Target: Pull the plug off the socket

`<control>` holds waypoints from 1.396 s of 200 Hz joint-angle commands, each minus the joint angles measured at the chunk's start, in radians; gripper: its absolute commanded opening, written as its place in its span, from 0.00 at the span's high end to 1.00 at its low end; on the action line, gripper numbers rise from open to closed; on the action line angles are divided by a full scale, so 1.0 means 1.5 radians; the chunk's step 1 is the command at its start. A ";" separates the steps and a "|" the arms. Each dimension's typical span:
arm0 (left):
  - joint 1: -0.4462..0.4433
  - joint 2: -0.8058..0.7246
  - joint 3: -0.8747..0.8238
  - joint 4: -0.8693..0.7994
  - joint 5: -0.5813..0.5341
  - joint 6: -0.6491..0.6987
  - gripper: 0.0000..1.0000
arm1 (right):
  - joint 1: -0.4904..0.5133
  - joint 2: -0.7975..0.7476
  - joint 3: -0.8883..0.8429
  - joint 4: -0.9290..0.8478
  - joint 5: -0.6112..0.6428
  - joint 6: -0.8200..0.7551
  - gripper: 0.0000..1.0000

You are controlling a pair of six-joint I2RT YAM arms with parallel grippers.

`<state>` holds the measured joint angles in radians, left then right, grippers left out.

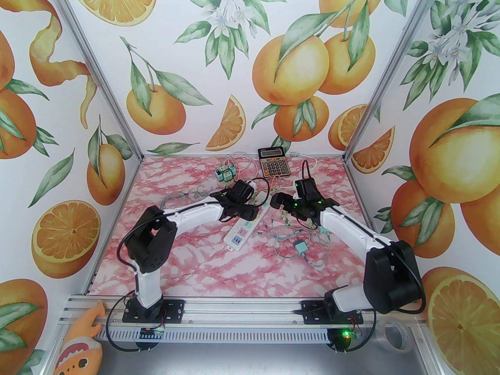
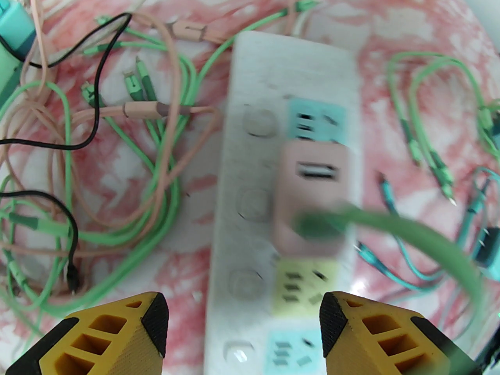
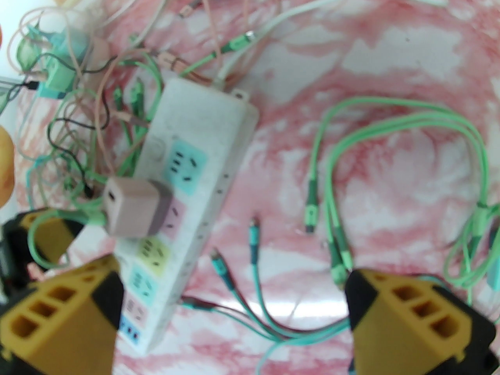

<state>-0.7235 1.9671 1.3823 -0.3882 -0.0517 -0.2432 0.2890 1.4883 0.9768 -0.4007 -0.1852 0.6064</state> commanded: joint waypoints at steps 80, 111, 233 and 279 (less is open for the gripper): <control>0.007 0.056 0.084 0.019 0.068 0.055 0.41 | 0.008 0.104 0.083 -0.001 -0.020 0.003 0.00; 0.008 0.030 0.063 0.022 0.091 0.063 0.42 | 0.008 0.120 0.091 -0.003 -0.017 0.002 0.00; 0.008 0.131 0.185 -0.017 0.119 0.106 0.48 | 0.008 0.148 0.113 -0.010 -0.004 0.005 0.00; 0.008 0.130 0.182 -0.014 0.116 0.109 0.63 | 0.007 0.179 0.133 -0.009 0.006 0.014 0.00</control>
<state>-0.7147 2.1620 1.6234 -0.4007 0.1246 -0.0937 0.2943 1.7229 1.1397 -0.4122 -0.1982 0.6144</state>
